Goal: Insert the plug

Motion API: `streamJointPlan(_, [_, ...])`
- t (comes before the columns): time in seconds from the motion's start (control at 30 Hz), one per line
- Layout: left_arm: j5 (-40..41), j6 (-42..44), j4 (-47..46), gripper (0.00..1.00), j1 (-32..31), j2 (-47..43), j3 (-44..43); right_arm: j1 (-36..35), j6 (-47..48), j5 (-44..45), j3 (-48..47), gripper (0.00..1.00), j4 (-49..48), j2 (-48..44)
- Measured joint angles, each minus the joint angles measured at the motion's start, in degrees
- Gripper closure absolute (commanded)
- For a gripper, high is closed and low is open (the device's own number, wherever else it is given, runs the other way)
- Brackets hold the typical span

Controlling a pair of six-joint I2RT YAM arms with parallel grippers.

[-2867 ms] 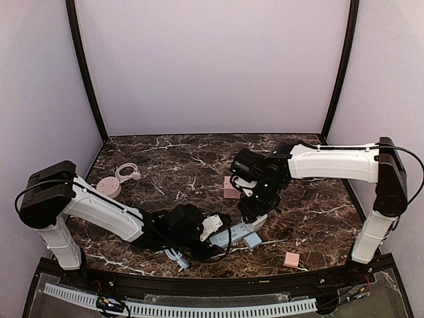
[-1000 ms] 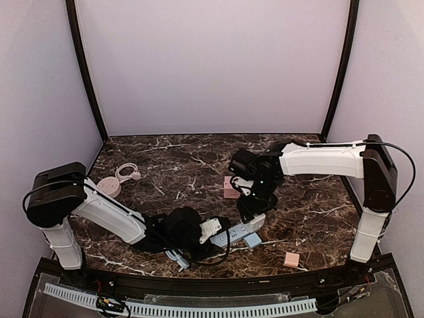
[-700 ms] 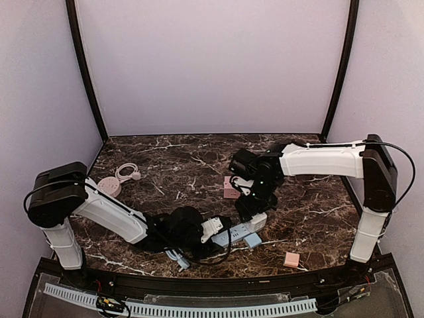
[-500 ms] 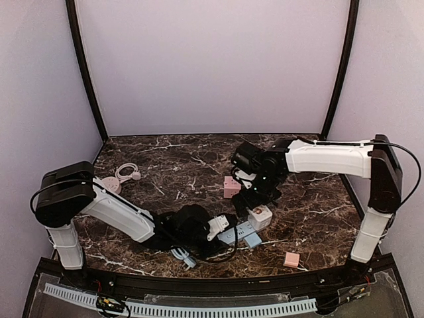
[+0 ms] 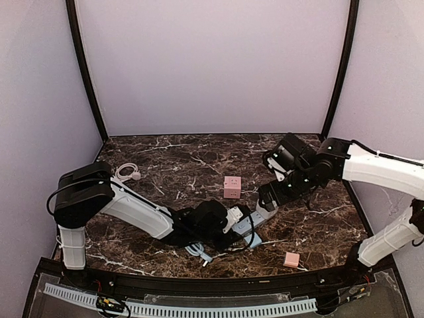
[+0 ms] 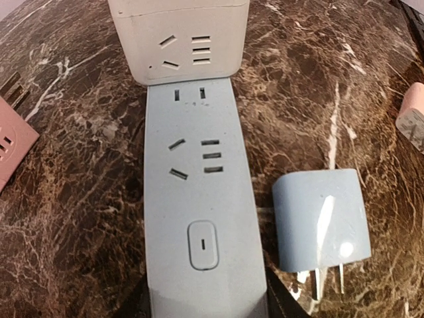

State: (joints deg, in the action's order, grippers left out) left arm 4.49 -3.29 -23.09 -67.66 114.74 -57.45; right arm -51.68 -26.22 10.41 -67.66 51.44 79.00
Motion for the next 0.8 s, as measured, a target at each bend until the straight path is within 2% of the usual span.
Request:
streamJointPlan(0.17, [3.4,-1.5,0.6,0.66,0.1,1.4,-2.1,0.0,-2.6,0.0,6.1,0.01,-0.7,-5.2])
streamJointPlan(0.5, [2.6,-0.9,3.7,0.26,-0.4,0.5,-2.6,0.0,-4.7,0.0,8.9,0.01,-4.3,-11.6])
streamJointPlan(0.6, [2.1,-0.6,5.9,0.22,-1.0,-1.4,-2.7,0.0,-4.8,0.1,9.4,0.01,-5.4,-12.8])
streamJointPlan(0.8, [0.7,-0.6,11.5,0.22,-1.4,-6.8,-6.5,0.0,-4.8,0.8,9.9,0.01,-7.5,-14.3])
